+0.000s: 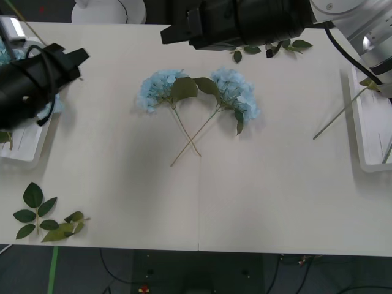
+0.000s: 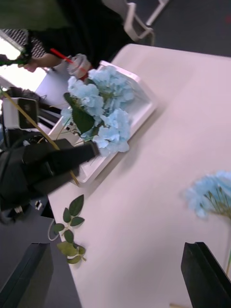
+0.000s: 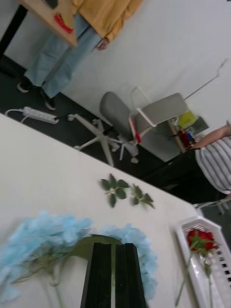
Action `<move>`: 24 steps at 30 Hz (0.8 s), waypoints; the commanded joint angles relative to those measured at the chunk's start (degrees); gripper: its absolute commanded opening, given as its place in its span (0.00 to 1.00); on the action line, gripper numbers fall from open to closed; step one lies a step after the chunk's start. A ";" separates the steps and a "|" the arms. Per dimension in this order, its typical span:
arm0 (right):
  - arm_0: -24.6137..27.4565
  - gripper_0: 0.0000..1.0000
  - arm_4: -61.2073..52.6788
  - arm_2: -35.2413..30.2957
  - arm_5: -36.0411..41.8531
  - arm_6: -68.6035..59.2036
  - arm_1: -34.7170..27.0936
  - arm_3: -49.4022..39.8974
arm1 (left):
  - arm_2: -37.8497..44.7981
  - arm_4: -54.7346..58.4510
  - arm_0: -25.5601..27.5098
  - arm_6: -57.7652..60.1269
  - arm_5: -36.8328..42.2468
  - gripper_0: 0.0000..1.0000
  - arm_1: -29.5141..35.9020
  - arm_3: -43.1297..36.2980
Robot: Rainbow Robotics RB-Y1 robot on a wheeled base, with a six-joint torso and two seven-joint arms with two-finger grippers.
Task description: Place the red flowers into the right box and the blue flowers into the left box. If a person shows an open palm, hand one flower to the person first, then continue sorting.
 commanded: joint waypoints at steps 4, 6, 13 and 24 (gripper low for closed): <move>-3.03 0.79 7.45 -1.42 9.65 -28.30 -4.91 -3.65 | 14.31 4.33 -0.13 -0.63 19.52 0.00 16.28 11.77; -3.11 0.79 9.65 -1.42 12.90 -36.03 -4.82 -3.83 | 15.10 4.59 -0.22 -0.72 22.33 0.00 19.45 15.55; -3.03 0.79 20.37 -1.33 23.80 -54.93 -1.04 -2.86 | 15.02 5.64 -0.22 -1.42 28.92 0.00 26.48 28.82; -3.03 0.79 31.89 -1.24 25.21 -66.88 9.68 8.30 | 14.14 6.35 3.65 -9.25 37.45 0.00 32.89 40.95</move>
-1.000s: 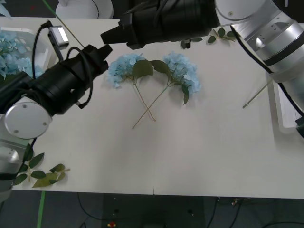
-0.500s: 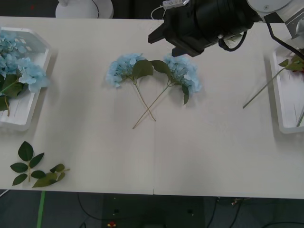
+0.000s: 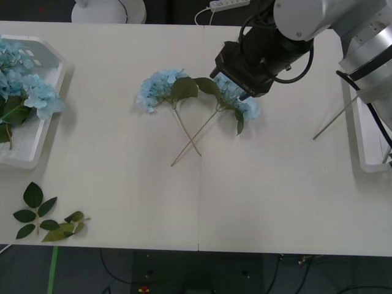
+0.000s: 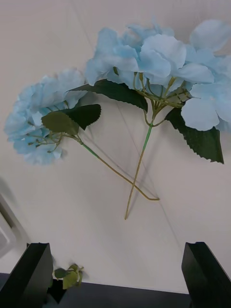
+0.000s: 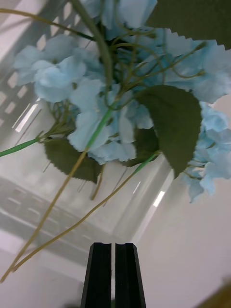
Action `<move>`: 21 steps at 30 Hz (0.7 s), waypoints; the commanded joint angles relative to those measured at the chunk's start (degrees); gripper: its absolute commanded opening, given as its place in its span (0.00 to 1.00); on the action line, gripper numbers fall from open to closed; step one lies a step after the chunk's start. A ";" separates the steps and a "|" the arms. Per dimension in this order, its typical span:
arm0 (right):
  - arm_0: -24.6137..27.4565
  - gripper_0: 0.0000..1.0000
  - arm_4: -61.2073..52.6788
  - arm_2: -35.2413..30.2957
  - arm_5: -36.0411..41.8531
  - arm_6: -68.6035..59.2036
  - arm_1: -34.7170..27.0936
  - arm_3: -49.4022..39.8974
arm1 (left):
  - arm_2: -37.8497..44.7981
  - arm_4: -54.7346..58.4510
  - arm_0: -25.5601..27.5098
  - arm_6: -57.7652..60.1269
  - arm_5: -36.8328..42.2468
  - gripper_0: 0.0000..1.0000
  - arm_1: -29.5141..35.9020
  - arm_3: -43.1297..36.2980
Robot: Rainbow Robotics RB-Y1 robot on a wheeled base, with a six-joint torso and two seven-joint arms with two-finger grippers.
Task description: Place the red flowers into the right box and the blue flowers into the left box. If a person shows an open palm, hand one flower to the person first, then continue sorting.
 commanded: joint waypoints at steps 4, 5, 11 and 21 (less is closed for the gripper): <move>-2.99 0.79 7.16 -0.98 -2.26 -4.60 7.03 7.06 | -1.84 0.75 5.34 -8.26 -2.91 0.00 4.69 0.79; -2.99 0.79 7.68 -0.98 -2.79 -4.60 7.38 7.68 | -2.37 0.67 5.34 -8.35 -2.99 0.00 4.69 0.70; -2.99 0.79 11.81 -0.36 -8.94 -4.68 11.34 14.97 | -4.65 -2.67 5.43 -9.67 -3.70 0.00 4.69 0.00; -3.08 0.79 18.41 -0.18 -18.79 -5.65 17.75 26.84 | -4.48 -1.09 8.68 -16.44 -6.77 0.66 4.69 -0.27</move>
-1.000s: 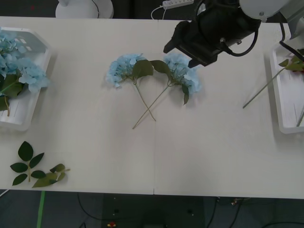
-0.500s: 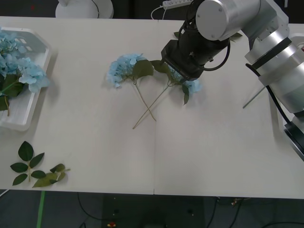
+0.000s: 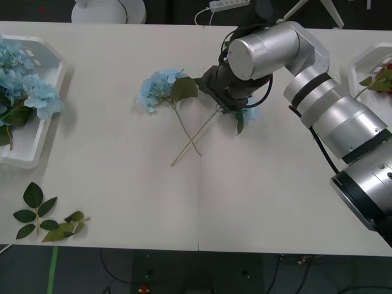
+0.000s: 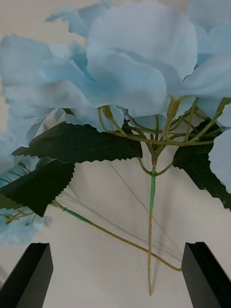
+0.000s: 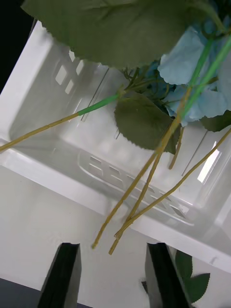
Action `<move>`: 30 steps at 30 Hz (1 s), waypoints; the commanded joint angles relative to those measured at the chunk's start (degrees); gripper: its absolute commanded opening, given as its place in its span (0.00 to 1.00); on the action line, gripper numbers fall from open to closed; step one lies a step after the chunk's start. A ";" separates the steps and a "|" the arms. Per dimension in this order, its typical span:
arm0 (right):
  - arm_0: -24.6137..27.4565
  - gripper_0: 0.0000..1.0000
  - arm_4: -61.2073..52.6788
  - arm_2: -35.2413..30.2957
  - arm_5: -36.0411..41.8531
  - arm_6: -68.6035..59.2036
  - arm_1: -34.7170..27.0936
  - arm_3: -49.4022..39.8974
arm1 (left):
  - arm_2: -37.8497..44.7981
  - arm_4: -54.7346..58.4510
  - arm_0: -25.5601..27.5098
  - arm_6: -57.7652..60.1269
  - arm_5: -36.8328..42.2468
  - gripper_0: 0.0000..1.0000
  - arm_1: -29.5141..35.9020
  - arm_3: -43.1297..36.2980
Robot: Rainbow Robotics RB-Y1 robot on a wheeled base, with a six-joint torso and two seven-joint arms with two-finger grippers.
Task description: Place the red flowers into the right box and the blue flowers into the left box. If a person shows an open palm, hand one flower to the person first, then continue sorting.
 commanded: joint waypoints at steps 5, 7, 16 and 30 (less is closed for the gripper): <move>-3.07 0.79 2.58 -0.15 -6.49 -4.41 4.38 7.43 | 0.57 4.18 4.49 -10.19 -3.05 0.79 3.53 -1.26; -3.07 0.79 2.67 -0.15 -8.86 -4.58 4.73 9.45 | 0.93 4.97 4.76 -10.71 -2.96 0.90 3.62 -1.26; -3.24 0.79 3.90 -0.15 -15.80 -5.11 6.31 14.90 | 13.93 11.91 17.94 -12.03 1.70 1.00 3.09 -13.74; -3.33 0.79 6.97 2.66 -20.37 -4.93 8.16 20.70 | 21.40 -4.52 30.68 11.08 1.96 1.00 -12.64 -55.58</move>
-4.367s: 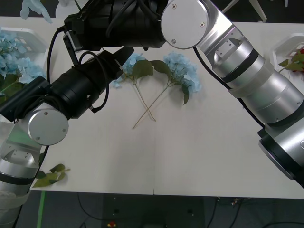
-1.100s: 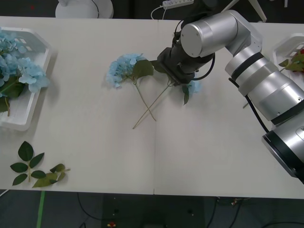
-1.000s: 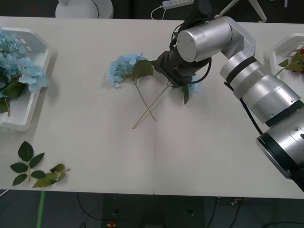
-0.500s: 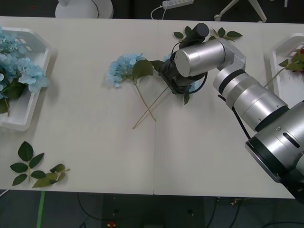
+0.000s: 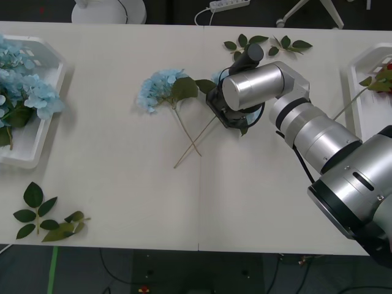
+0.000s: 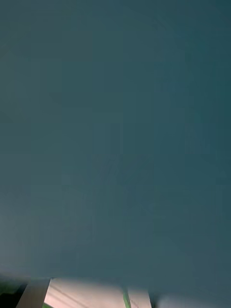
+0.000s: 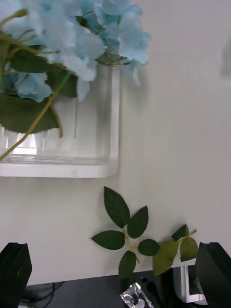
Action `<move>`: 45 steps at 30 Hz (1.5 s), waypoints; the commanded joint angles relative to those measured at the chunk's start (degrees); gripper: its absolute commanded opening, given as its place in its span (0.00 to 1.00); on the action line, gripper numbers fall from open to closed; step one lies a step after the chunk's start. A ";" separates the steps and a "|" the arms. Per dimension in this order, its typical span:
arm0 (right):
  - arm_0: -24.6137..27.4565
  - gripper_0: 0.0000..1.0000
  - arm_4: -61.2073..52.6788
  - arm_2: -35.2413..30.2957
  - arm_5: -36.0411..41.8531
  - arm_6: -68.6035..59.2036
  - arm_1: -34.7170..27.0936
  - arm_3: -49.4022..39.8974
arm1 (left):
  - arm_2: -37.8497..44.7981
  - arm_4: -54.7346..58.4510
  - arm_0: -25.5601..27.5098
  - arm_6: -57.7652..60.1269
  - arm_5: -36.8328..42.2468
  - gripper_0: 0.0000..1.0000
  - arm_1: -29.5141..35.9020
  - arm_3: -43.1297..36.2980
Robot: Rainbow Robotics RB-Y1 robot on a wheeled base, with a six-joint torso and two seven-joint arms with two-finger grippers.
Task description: Place the red flowers into the right box and the blue flowers into the left box. If a person shows an open palm, hand one flower to the person first, then continue sorting.
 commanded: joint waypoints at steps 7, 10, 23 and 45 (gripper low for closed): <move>-3.29 0.21 1.47 1.80 -2.90 -3.48 2.21 1.62 | -17.00 -27.71 -8.71 34.90 3.42 1.00 -9.48 -18.44; -3.29 0.00 1.73 1.45 -2.90 -3.57 2.21 1.62 | -22.27 -32.90 -15.39 37.80 8.34 1.00 -12.21 -18.26; -8.21 0.00 -2.66 -1.18 2.55 10.76 -4.03 1.54 | -46.53 -53.38 -43.87 47.12 17.48 1.00 -24.51 -2.27; -7.42 0.00 -37.20 -1.98 15.47 67.36 -30.05 -22.90 | -63.23 -52.67 -77.35 48.96 1.22 1.00 -40.77 44.49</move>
